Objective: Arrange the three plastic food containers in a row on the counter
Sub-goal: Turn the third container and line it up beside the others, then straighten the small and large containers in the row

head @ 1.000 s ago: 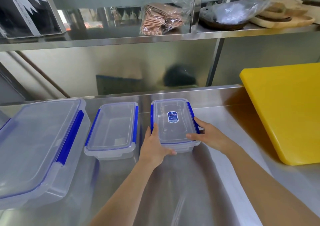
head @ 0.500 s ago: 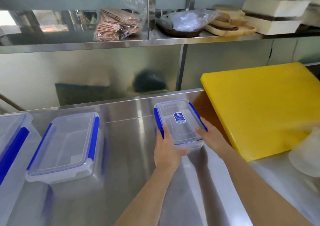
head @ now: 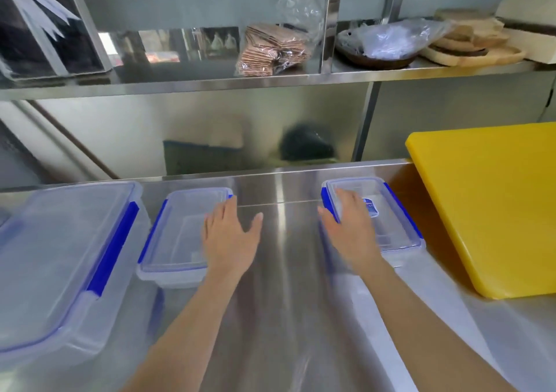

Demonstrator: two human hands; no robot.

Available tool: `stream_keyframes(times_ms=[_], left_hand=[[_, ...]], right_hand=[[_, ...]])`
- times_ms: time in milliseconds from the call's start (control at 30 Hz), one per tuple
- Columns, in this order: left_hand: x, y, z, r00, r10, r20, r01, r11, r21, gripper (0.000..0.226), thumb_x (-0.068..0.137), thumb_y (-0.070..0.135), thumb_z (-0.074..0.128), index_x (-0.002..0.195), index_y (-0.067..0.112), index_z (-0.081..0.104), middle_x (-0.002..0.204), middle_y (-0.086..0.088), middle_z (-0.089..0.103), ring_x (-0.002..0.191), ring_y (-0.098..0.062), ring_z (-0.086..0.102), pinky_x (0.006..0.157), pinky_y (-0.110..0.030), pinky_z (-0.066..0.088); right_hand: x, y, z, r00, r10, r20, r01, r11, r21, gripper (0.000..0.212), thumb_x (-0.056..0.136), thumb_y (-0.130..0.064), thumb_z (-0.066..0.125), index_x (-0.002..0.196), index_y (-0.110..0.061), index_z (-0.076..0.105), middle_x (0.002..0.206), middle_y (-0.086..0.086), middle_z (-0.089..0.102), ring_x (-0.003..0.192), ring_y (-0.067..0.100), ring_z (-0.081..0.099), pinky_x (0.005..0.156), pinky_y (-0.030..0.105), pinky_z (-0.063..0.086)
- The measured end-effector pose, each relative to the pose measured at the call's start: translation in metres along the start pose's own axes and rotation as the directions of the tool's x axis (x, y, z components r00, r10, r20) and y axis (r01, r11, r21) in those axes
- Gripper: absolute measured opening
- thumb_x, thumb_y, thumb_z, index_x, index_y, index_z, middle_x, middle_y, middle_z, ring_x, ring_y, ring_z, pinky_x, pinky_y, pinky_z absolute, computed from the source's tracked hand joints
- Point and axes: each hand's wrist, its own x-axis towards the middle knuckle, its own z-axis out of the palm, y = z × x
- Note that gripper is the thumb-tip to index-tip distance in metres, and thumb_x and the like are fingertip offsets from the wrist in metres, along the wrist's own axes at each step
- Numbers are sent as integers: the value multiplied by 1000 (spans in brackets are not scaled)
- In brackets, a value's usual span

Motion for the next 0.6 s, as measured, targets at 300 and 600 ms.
stream_keyframes(times_ms=[300, 600], left_hand=[[20, -120, -60, 846, -519, 125, 533, 824, -193, 69, 83, 36, 65, 138, 6, 35, 132, -18, 50, 116, -36, 49, 93, -41, 41], [0, -85, -27, 868, -386, 311, 495, 645, -582, 40, 74, 19, 76, 111, 18, 61, 105, -10, 70, 98, -32, 66, 86, -51, 54]], right_hand=[[-52, -80, 108, 754, -192, 628, 9, 959, 282, 97, 70, -46, 73, 143, -38, 10, 148, -4, 20, 132, 2, 19, 100, 23, 24], [-52, -57, 95, 828, -64, 558, -67, 975, 211, 97, 66, -48, 76, 143, -30, 20, 144, -2, 25, 125, 14, 39, 101, 33, 38]])
